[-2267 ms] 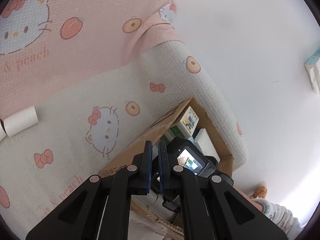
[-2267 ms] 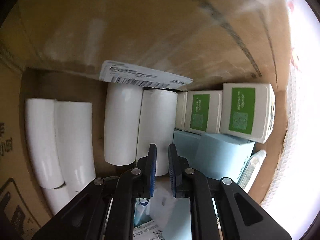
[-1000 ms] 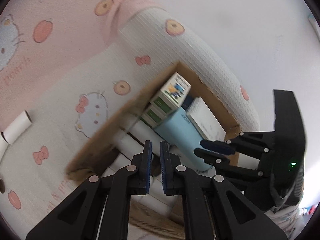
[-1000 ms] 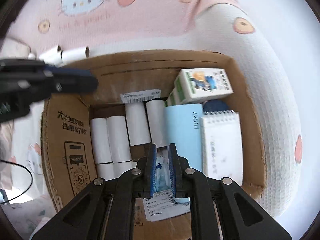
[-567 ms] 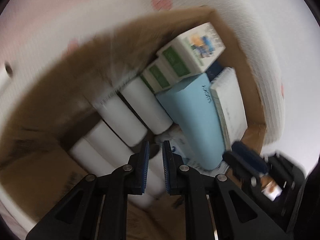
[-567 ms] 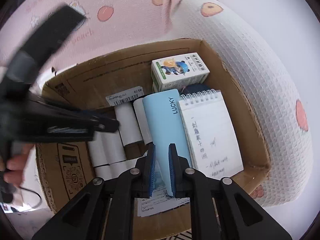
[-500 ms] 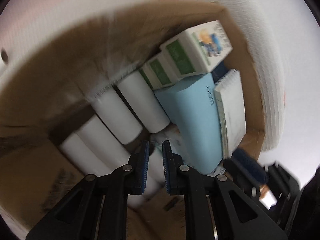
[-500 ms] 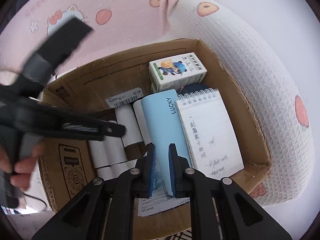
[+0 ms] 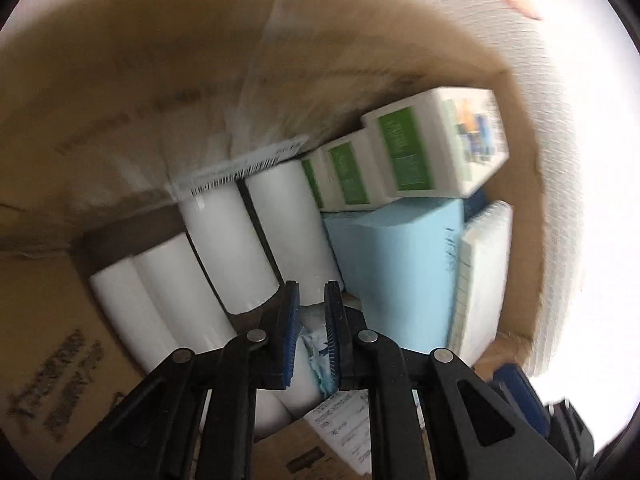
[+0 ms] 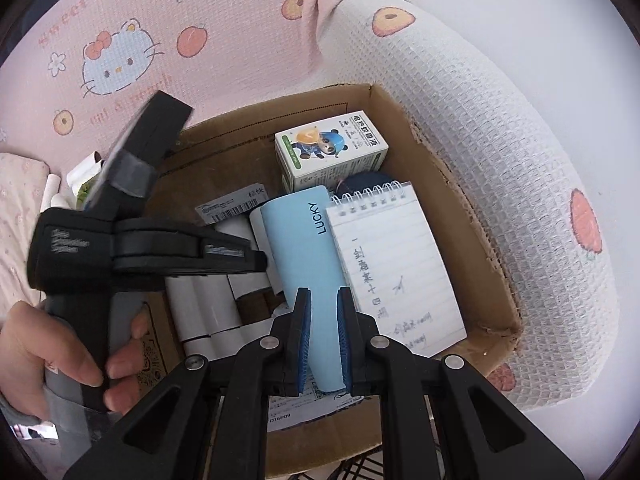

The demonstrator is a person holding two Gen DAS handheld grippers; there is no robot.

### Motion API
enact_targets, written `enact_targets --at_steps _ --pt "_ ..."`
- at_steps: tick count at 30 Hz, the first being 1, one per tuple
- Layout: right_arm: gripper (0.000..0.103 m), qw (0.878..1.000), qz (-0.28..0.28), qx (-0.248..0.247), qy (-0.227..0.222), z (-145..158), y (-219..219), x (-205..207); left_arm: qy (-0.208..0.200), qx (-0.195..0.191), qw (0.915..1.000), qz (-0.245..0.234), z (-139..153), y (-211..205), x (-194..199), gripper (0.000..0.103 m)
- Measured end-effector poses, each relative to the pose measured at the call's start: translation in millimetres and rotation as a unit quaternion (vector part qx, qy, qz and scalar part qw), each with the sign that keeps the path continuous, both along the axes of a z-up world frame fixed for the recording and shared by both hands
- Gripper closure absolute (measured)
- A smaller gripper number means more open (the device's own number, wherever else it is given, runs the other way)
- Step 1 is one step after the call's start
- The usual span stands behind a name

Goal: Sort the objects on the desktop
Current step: 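Withdraw both tools from the box toward the scattered white tubes on the mat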

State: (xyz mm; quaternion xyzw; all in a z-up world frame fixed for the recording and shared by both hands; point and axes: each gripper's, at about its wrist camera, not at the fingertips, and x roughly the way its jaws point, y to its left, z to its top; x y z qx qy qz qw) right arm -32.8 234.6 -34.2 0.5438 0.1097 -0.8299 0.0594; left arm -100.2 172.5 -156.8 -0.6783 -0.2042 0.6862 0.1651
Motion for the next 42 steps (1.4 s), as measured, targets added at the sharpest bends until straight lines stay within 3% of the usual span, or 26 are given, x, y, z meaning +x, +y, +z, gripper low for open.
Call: enact_targets --at_steps 5,9,11,13,15,21,27,36,42 --pt "0.093 1.0 -0.001 -0.013 0.002 3 -3 6 0.096 0.003 0.9948 -0.035 51 -24 9 0.091" --pt "0.093 1.0 0.0 -0.03 0.002 2 -12 15 0.188 -0.04 0.9785 -0.077 90 -41 28 0.09" --pt "0.093 0.999 0.002 -0.036 0.003 1 -17 19 0.214 -0.039 0.9726 -0.082 102 -52 40 0.086" --pt "0.093 0.999 0.006 -0.041 0.005 4 -23 24 0.235 -0.016 0.968 -0.087 111 -66 44 0.071" --pt "0.093 0.999 0.009 -0.041 0.009 6 -30 30 0.249 -0.005 0.9646 -0.088 115 -65 37 0.06" --pt "0.093 0.999 0.016 -0.019 0.026 19 -51 52 0.269 0.014 0.9585 -0.093 114 -78 68 0.055" --pt "0.093 0.997 0.063 0.011 0.039 25 -86 71 0.339 0.025 0.9387 -0.057 113 -125 104 0.046" --pt "0.093 0.984 0.153 0.065 0.058 30 -152 82 0.306 0.026 0.9509 0.037 78 -201 115 0.044" --pt "0.093 0.968 0.199 0.088 0.126 35 -195 88 0.31 0.022 0.9473 0.078 60 -246 118 0.044"
